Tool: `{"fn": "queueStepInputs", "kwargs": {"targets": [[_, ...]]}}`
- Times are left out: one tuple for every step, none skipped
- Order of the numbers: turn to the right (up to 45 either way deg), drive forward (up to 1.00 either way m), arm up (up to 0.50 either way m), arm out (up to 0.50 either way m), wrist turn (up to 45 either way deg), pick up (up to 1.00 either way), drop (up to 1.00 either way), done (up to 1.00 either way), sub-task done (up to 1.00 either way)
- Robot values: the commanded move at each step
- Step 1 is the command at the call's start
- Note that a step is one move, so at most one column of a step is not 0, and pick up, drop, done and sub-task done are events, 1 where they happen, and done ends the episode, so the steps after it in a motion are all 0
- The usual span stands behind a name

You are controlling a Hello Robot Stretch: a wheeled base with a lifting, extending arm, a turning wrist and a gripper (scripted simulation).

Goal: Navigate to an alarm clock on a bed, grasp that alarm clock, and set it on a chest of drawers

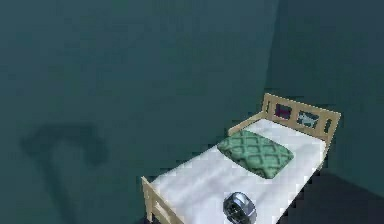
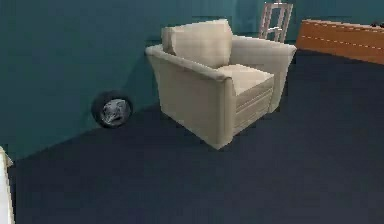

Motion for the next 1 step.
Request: {"fn": "queueStepInputs", "kwargs": {"targets": [[-45.0,0.00,0.00,0.00,0.0,0.00,0.00,0.00,0.00]]}}
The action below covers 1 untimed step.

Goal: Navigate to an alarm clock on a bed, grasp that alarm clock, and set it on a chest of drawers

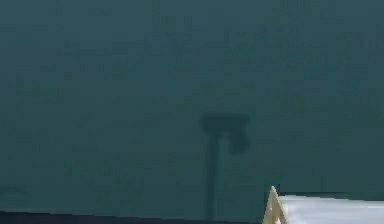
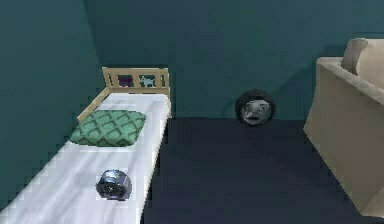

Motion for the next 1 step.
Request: {"fn": "queueStepInputs", "kwargs": {"targets": [[-24.0,0.00,0.00,0.00,0.0,0.00,0.00,0.00,0.00]]}}
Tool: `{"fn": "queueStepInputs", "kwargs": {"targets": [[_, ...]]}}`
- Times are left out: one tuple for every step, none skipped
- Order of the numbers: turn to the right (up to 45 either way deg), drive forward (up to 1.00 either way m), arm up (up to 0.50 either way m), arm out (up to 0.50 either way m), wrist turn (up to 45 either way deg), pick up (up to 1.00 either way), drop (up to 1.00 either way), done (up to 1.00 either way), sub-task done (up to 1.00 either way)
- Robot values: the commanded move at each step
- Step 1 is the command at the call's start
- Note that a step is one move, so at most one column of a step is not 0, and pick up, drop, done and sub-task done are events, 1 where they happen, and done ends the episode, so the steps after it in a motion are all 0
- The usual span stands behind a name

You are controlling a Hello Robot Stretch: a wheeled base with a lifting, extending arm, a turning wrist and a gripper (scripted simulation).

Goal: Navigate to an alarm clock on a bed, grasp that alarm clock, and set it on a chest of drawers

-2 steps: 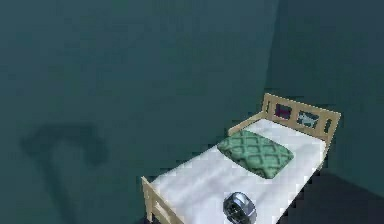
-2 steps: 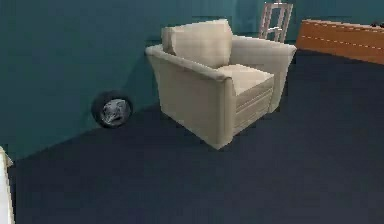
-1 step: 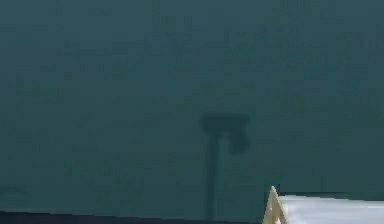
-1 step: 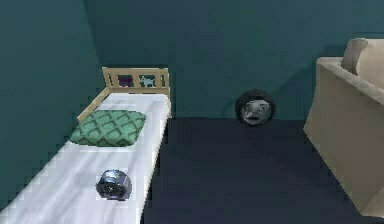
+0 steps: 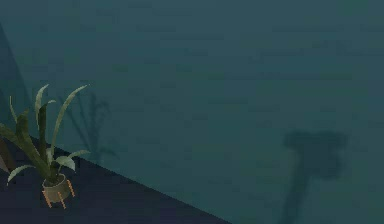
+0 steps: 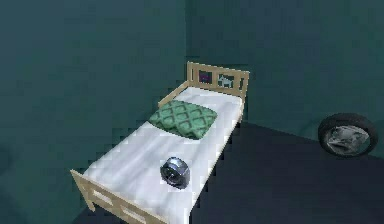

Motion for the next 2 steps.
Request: {"fn": "queueStepInputs", "kwargs": {"targets": [[0.0,0.00,0.50,0.00,0.0,0.00,0.00,0.00,0.00],[0.0,0.00,0.06,0.00,0.0,0.00,0.00,0.00,0.00]]}}
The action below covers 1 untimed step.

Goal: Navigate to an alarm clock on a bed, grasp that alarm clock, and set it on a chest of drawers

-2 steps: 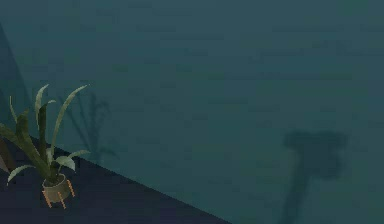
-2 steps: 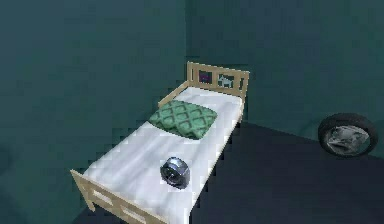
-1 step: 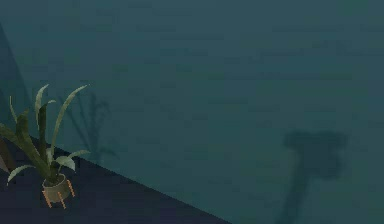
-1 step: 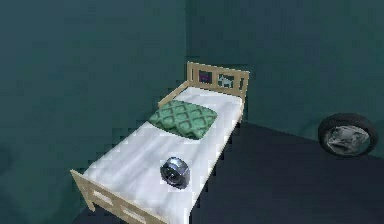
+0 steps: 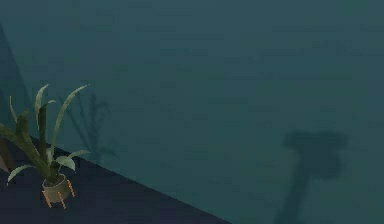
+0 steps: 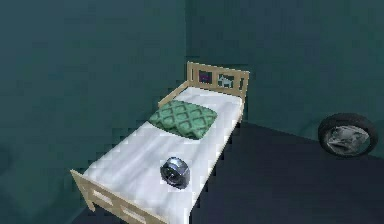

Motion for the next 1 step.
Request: {"fn": "queueStepInputs", "kwargs": {"targets": [[0.0,0.00,0.00,0.44,0.0,0.00,0.00,0.00,0.00]]}}
